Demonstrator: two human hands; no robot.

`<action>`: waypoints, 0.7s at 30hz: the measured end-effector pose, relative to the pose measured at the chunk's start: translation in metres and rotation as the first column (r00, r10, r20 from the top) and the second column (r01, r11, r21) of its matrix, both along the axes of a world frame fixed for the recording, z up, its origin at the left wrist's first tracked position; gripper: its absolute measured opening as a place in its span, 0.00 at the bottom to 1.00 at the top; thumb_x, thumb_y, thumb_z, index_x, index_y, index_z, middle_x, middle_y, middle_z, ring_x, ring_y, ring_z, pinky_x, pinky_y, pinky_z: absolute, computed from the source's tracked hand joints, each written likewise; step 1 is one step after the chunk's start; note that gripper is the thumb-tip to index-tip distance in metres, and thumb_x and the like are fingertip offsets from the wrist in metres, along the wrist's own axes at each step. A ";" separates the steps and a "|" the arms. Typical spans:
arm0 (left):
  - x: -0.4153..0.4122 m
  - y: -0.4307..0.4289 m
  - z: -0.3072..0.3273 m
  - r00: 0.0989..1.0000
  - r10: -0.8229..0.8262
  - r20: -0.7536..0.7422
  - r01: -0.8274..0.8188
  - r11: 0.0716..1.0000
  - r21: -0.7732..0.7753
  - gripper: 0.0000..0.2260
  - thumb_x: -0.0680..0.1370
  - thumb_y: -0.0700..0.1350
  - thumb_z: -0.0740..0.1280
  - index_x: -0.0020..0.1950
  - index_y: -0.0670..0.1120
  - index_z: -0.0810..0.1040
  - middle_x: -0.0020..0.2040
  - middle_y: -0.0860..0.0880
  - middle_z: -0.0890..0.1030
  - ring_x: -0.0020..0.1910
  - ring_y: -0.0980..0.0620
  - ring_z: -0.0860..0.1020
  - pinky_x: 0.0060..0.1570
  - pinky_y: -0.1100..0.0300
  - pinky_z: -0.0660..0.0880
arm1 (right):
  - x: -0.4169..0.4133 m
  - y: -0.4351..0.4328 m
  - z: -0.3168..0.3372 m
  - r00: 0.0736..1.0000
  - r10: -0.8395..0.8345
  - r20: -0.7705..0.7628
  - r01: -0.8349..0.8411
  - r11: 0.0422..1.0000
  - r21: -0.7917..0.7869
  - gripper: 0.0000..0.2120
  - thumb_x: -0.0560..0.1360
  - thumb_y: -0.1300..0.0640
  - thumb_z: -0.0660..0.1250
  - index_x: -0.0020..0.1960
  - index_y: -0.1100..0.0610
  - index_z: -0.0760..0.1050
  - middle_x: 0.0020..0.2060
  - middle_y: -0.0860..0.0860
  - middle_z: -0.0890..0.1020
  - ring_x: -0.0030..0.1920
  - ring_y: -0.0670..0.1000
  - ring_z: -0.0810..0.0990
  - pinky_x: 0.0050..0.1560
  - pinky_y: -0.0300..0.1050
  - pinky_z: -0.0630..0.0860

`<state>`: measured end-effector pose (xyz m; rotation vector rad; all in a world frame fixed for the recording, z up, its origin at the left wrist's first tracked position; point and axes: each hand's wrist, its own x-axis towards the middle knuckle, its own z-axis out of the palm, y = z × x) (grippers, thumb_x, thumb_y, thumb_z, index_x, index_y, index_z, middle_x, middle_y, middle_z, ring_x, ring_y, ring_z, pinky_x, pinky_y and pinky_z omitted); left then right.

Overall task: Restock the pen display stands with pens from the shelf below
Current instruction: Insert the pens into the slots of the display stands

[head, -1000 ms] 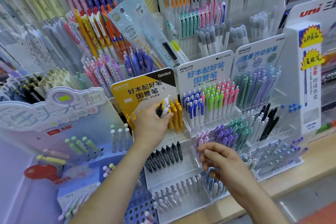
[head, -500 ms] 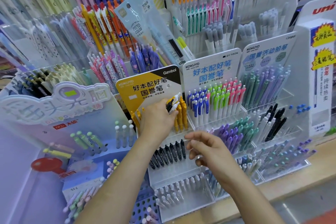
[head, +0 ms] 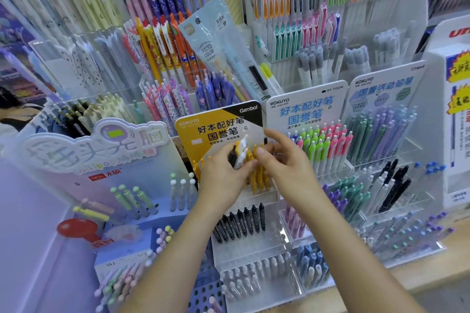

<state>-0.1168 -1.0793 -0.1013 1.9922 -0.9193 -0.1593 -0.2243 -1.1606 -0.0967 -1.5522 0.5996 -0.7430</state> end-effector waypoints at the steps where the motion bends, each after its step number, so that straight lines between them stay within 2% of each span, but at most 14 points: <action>1: -0.005 0.005 0.003 0.987 0.008 -0.162 -0.025 0.994 -0.106 0.06 0.73 0.51 0.72 0.45 0.53 0.76 0.37 0.56 0.78 0.35 0.57 0.75 0.34 0.61 0.72 | -0.006 0.004 0.000 0.999 0.038 0.024 -0.040 0.995 0.089 0.19 0.79 0.55 0.66 0.68 0.50 0.71 0.50 0.53 0.81 0.46 0.47 0.81 0.51 0.46 0.80; 2: -0.010 0.009 0.008 0.934 -0.018 -0.356 -0.059 0.977 -0.206 0.06 0.75 0.50 0.71 0.43 0.50 0.77 0.35 0.52 0.78 0.30 0.54 0.74 0.30 0.59 0.70 | -0.011 0.010 -0.002 0.993 0.106 0.042 -0.113 0.975 0.194 0.18 0.79 0.53 0.64 0.69 0.49 0.71 0.53 0.53 0.82 0.49 0.47 0.82 0.53 0.48 0.81; 3: -0.017 0.012 0.012 0.842 -0.077 -0.534 -0.096 0.952 -0.289 0.08 0.76 0.49 0.70 0.40 0.47 0.77 0.31 0.49 0.76 0.26 0.53 0.71 0.27 0.60 0.67 | -0.017 0.017 -0.004 0.978 0.202 0.060 -0.211 0.937 0.277 0.18 0.79 0.51 0.63 0.69 0.47 0.70 0.55 0.51 0.82 0.52 0.46 0.83 0.54 0.48 0.81; 4: -0.023 0.014 0.016 0.744 -0.129 -0.656 -0.139 0.930 -0.341 0.11 0.78 0.48 0.68 0.36 0.46 0.77 0.28 0.48 0.74 0.24 0.53 0.69 0.25 0.62 0.67 | -0.021 0.025 -0.006 0.948 0.312 0.068 -0.317 0.893 0.320 0.18 0.78 0.49 0.63 0.68 0.44 0.69 0.56 0.48 0.83 0.55 0.45 0.82 0.56 0.47 0.80; 5: -0.028 0.014 0.019 0.681 -0.153 -0.716 -0.174 0.916 -0.361 0.14 0.78 0.47 0.67 0.32 0.46 0.77 0.27 0.47 0.74 0.24 0.52 0.69 0.25 0.62 0.68 | -0.024 0.033 -0.009 0.907 0.416 0.066 -0.413 0.847 0.334 0.18 0.77 0.48 0.63 0.67 0.40 0.68 0.57 0.45 0.83 0.57 0.44 0.81 0.58 0.48 0.79; 6: -0.032 0.014 0.021 0.662 -0.155 -0.733 -0.189 0.912 -0.364 0.16 0.79 0.47 0.67 0.31 0.47 0.77 0.28 0.46 0.75 0.24 0.52 0.69 0.26 0.61 0.69 | -0.025 0.038 -0.012 0.868 0.491 0.068 -0.482 0.803 0.350 0.19 0.78 0.50 0.64 0.66 0.38 0.68 0.57 0.44 0.83 0.58 0.46 0.81 0.59 0.49 0.78; 8: -0.035 0.014 0.021 0.711 -0.135 -0.690 -0.169 0.920 -0.353 0.17 0.79 0.48 0.66 0.29 0.47 0.78 0.30 0.45 0.78 0.25 0.51 0.73 0.28 0.59 0.72 | -0.025 0.041 -0.017 0.832 0.553 0.053 -0.526 0.754 0.393 0.21 0.79 0.61 0.65 0.67 0.42 0.68 0.50 0.52 0.83 0.50 0.53 0.83 0.53 0.50 0.80; 10: -0.038 0.014 0.020 0.797 -0.112 -0.594 -0.115 0.936 -0.332 0.18 0.79 0.49 0.66 0.30 0.49 0.81 0.33 0.48 0.82 0.31 0.51 0.79 0.36 0.57 0.77 | -0.025 0.040 -0.019 0.851 0.524 -0.017 -0.483 0.795 0.366 0.22 0.77 0.67 0.64 0.67 0.49 0.69 0.42 0.56 0.81 0.41 0.53 0.81 0.43 0.46 0.79; 12: -0.039 0.015 0.020 0.896 -0.089 -0.435 -0.029 0.966 -0.257 0.16 0.79 0.51 0.65 0.33 0.52 0.83 0.38 0.52 0.85 0.39 0.56 0.82 0.44 0.59 0.76 | -0.024 0.040 -0.019 0.881 0.460 -0.111 -0.429 0.875 0.226 0.20 0.75 0.67 0.64 0.62 0.49 0.71 0.37 0.52 0.78 0.36 0.50 0.78 0.38 0.44 0.76; 14: -0.040 0.016 0.022 0.929 -0.089 -0.359 0.007 0.974 -0.225 0.13 0.78 0.53 0.66 0.35 0.53 0.83 0.40 0.55 0.85 0.41 0.61 0.81 0.45 0.61 0.74 | -0.023 0.043 -0.017 0.897 0.423 -0.133 -0.408 0.905 0.121 0.15 0.75 0.64 0.64 0.56 0.47 0.73 0.31 0.48 0.77 0.32 0.49 0.76 0.33 0.43 0.74; 17: -0.040 0.019 0.025 0.864 -0.172 -0.472 0.066 0.970 -0.232 0.14 0.74 0.57 0.67 0.32 0.51 0.80 0.41 0.47 0.84 0.39 0.58 0.81 0.43 0.61 0.76 | -0.023 0.043 -0.016 0.926 0.360 -0.114 -0.355 0.933 0.063 0.05 0.76 0.61 0.66 0.47 0.51 0.74 0.26 0.47 0.75 0.27 0.50 0.75 0.28 0.45 0.72; 19: -0.041 0.022 0.025 0.814 -0.230 -0.533 0.119 0.965 -0.234 0.16 0.71 0.60 0.66 0.33 0.49 0.79 0.39 0.43 0.81 0.38 0.55 0.80 0.42 0.60 0.78 | -0.026 0.042 -0.016 0.931 0.352 -0.097 -0.347 0.935 0.070 0.06 0.76 0.61 0.68 0.43 0.54 0.74 0.26 0.47 0.74 0.27 0.50 0.74 0.28 0.45 0.71; 21: -0.040 0.024 0.024 0.775 -0.268 -0.573 0.170 0.961 -0.219 0.17 0.71 0.60 0.66 0.36 0.47 0.79 0.35 0.46 0.78 0.38 0.51 0.79 0.42 0.56 0.77 | -0.030 0.042 -0.018 0.920 0.389 -0.045 -0.381 0.917 0.120 0.06 0.78 0.61 0.68 0.43 0.56 0.73 0.25 0.47 0.71 0.25 0.49 0.71 0.25 0.41 0.67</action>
